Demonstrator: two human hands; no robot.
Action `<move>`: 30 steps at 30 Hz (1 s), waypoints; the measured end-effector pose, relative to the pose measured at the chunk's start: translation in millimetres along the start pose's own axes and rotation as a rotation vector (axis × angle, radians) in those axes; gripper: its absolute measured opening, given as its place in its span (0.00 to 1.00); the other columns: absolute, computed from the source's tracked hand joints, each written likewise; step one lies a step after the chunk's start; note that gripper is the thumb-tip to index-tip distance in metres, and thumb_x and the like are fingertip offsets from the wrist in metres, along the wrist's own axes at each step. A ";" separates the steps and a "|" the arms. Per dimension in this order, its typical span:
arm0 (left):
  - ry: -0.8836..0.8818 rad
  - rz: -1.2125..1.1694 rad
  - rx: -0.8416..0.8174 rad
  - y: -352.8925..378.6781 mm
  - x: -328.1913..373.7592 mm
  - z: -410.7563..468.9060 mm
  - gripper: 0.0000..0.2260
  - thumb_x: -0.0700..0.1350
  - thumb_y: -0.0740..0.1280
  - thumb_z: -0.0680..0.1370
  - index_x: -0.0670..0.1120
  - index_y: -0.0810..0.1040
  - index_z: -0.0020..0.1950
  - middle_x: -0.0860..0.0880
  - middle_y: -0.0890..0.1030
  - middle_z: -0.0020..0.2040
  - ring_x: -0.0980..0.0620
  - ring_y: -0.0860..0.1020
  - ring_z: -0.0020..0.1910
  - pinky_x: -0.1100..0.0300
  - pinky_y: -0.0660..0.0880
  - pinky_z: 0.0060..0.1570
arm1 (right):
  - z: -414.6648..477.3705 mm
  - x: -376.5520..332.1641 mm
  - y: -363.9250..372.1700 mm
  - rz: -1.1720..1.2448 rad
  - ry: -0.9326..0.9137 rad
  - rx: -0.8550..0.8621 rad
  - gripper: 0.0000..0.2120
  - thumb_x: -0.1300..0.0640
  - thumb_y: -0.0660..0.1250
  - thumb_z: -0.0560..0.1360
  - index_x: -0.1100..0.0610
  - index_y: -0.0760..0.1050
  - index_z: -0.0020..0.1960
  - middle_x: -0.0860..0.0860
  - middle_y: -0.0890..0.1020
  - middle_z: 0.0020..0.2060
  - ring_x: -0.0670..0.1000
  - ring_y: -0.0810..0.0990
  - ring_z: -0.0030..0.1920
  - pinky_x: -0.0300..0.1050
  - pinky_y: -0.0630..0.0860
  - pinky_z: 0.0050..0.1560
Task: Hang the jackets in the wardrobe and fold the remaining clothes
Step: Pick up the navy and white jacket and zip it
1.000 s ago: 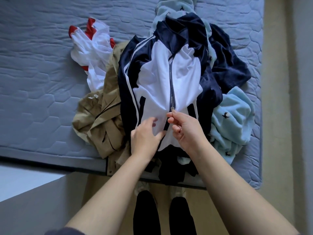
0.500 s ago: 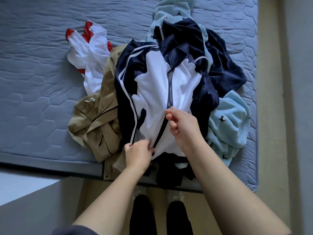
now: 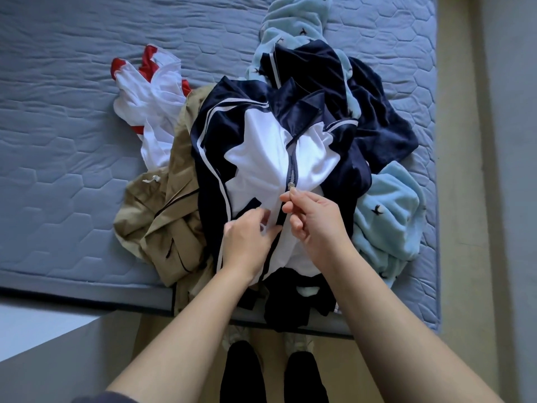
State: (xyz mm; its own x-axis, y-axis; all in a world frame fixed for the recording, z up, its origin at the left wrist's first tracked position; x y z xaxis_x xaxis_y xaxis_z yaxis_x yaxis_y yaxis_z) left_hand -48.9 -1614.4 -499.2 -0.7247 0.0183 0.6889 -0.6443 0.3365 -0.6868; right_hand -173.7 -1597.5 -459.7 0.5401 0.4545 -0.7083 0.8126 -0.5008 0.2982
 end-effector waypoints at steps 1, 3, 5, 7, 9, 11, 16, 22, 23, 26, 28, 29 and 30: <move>0.012 0.014 -0.001 1.1 2.6 3.5 0.12 0.51 0.69 0.75 0.47 0.72 0.37 0.51 0.75 0.32 0.47 0.74 0.35 0.53 0.71 0.45 | 0.0 -0.7 -0.2 0.000 0.001 0.003 0.11 0.59 0.64 0.79 0.60 0.79 0.40 0.48 0.78 0.26 0.42 0.66 0.20 0.32 0.59 0.19; 0.033 0.066 -0.028 4.6 3.2 5.4 0.16 0.49 0.68 0.75 0.47 0.66 0.33 0.51 0.69 0.28 0.45 0.69 0.32 0.54 0.68 0.45 | 0.7 -1.0 -1.6 0.002 0.005 0.018 0.11 0.59 0.64 0.79 0.59 0.79 0.39 0.48 0.78 0.26 0.42 0.66 0.20 0.32 0.59 0.19; 0.035 0.122 -0.057 9.3 -2.5 2.4 0.17 0.47 0.68 0.76 0.49 0.63 0.33 0.52 0.66 0.27 0.47 0.67 0.31 0.55 0.65 0.47 | 1.6 -0.4 -3.9 -0.005 0.012 0.047 0.11 0.60 0.64 0.79 0.59 0.80 0.39 0.48 0.78 0.26 0.42 0.66 0.20 0.32 0.60 0.19; 0.017 0.178 -0.088 13.9 -12.3 -2.4 0.20 0.47 0.68 0.76 0.51 0.59 0.31 0.53 0.65 0.27 0.50 0.65 0.30 0.56 0.63 0.48 | 3.2 0.2 -6.6 -0.004 0.013 0.075 0.11 0.60 0.64 0.78 0.59 0.80 0.39 0.48 0.78 0.27 0.43 0.66 0.20 0.32 0.60 0.20; -0.014 0.248 -0.135 16.6 -25.0 -8.2 0.20 0.48 0.67 0.77 0.51 0.59 0.30 0.53 0.66 0.27 0.52 0.65 0.30 0.56 0.63 0.50 | 4.2 -1.1 -8.6 -0.007 0.002 0.088 0.11 0.60 0.64 0.78 0.59 0.80 0.39 0.48 0.78 0.27 0.43 0.67 0.20 0.32 0.61 0.20; -0.053 0.330 -0.188 17.1 -40.2 -13.3 0.19 0.49 0.66 0.77 0.51 0.60 0.31 0.53 0.67 0.27 0.50 0.67 0.31 0.56 0.64 0.49 | 5.6 -2.8 -10.2 -0.023 -0.014 0.084 0.12 0.60 0.64 0.78 0.58 0.81 0.38 0.48 0.78 0.27 0.43 0.67 0.20 0.32 0.61 0.20; -0.149 0.486 -0.305 17.2 -77.6 -23.1 0.18 0.51 0.65 0.77 0.49 0.62 0.32 0.53 0.69 0.29 0.50 0.69 0.34 0.57 0.59 0.43 | 7.4 -1.5 -10.6 -0.011 -0.031 0.040 0.13 0.59 0.64 0.79 0.57 0.82 0.38 0.48 0.78 0.28 0.43 0.67 0.20 0.32 0.62 0.21; -0.274 0.583 -0.549 13.1 -94.7 -12.1 0.10 0.50 0.65 0.76 0.52 0.69 0.36 0.51 0.77 0.41 0.47 0.76 0.44 0.54 0.66 0.45 | 7.2 1.4 -9.7 0.049 -0.071 -0.034 0.14 0.59 0.64 0.79 0.57 0.82 0.38 0.50 0.79 0.29 0.44 0.68 0.20 0.33 0.62 0.21; -0.306 0.553 -0.610 8.6 -91.9 -5.1 0.06 0.48 0.67 0.75 0.51 0.73 0.39 0.50 0.79 0.44 0.47 0.77 0.47 0.54 0.71 0.46 | 7.6 0.2 -9.5 0.052 -0.080 -0.048 0.14 0.59 0.63 0.79 0.57 0.82 0.38 0.50 0.79 0.29 0.44 0.68 0.20 0.33 0.62 0.21; -0.330 0.444 -0.618 -17.6 -67.1 31.1 0.08 0.42 0.68 0.72 0.51 0.80 0.50 0.48 0.81 0.52 0.49 0.79 0.51 0.54 0.77 0.52 | 8.2 -7.0 -12.2 0.001 -0.098 -0.072 0.14 0.59 0.64 0.79 0.56 0.82 0.38 0.50 0.79 0.29 0.44 0.69 0.21 0.33 0.63 0.22; -0.268 0.316 -0.346 -48.0 -27.4 67.5 0.05 0.43 0.65 0.73 0.50 0.79 0.46 0.49 0.82 0.48 0.50 0.79 0.46 0.55 0.77 0.48 | 6.3 -12.8 -13.6 -0.064 -0.114 -0.076 0.14 0.58 0.64 0.79 0.56 0.83 0.37 0.50 0.79 0.29 0.45 0.69 0.22 0.33 0.64 0.23; -0.230 0.243 -0.215 -59.8 -3.8 84.1 0.03 0.45 0.65 0.73 0.49 0.78 0.42 0.50 0.82 0.44 0.51 0.79 0.43 0.55 0.77 0.45 | 4.5 -14.5 -13.6 -0.100 -0.118 -0.072 0.14 0.58 0.64 0.79 0.56 0.82 0.37 0.50 0.79 0.29 0.45 0.69 0.23 0.33 0.64 0.24; -0.196 0.178 -0.130 -66.5 20.4 97.9 0.03 0.47 0.65 0.72 0.49 0.77 0.41 0.51 0.82 0.41 0.51 0.80 0.41 0.55 0.77 0.43 | 2.8 -15.7 -14.1 -0.137 -0.122 -0.060 0.14 0.59 0.64 0.79 0.56 0.82 0.37 0.51 0.79 0.28 0.45 0.70 0.23 0.33 0.64 0.24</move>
State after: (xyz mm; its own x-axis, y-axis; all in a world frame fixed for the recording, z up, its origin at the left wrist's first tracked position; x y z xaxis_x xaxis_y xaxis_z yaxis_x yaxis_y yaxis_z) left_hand -44.8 -1728.6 -462.2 -0.8651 -0.0896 0.4935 -0.4750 0.4625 -0.7487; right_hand -194.3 -1599.6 -454.5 0.3962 0.4207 -0.8161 0.8901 -0.3940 0.2290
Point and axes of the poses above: each hand's wrist, its own z-axis towards the middle knuckle, its own y-axis out of the palm, x = y × z, the point moved 4 cm from there along z, towards the middle knuckle
